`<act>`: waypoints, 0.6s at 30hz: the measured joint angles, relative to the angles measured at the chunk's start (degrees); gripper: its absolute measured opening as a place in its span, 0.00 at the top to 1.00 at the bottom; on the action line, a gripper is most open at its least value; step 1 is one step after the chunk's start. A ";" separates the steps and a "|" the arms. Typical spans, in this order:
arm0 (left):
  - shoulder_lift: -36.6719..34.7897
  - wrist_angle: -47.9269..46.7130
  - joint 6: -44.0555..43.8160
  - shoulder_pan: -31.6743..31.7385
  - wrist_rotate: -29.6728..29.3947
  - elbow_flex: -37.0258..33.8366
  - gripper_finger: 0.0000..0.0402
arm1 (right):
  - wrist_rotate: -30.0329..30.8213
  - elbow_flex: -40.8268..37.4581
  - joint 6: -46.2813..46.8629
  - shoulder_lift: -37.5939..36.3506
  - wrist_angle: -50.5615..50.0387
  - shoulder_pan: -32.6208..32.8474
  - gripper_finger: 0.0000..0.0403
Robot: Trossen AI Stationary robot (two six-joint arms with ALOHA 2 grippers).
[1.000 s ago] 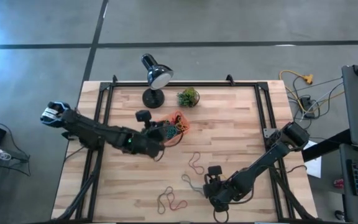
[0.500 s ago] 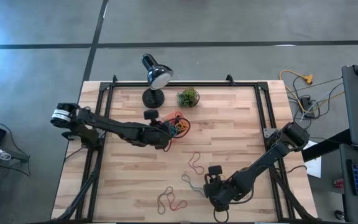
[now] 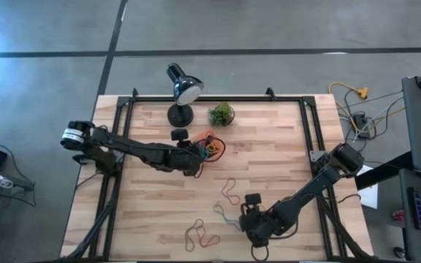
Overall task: Pick and place rubber bands into bin
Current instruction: Put the yellow rubberband into the orange bin
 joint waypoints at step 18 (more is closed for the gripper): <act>-5.29 1.60 -9.16 -16.84 19.55 -1.74 0.76 | -0.11 -4.87 13.94 -4.92 -16.47 2.71 0.85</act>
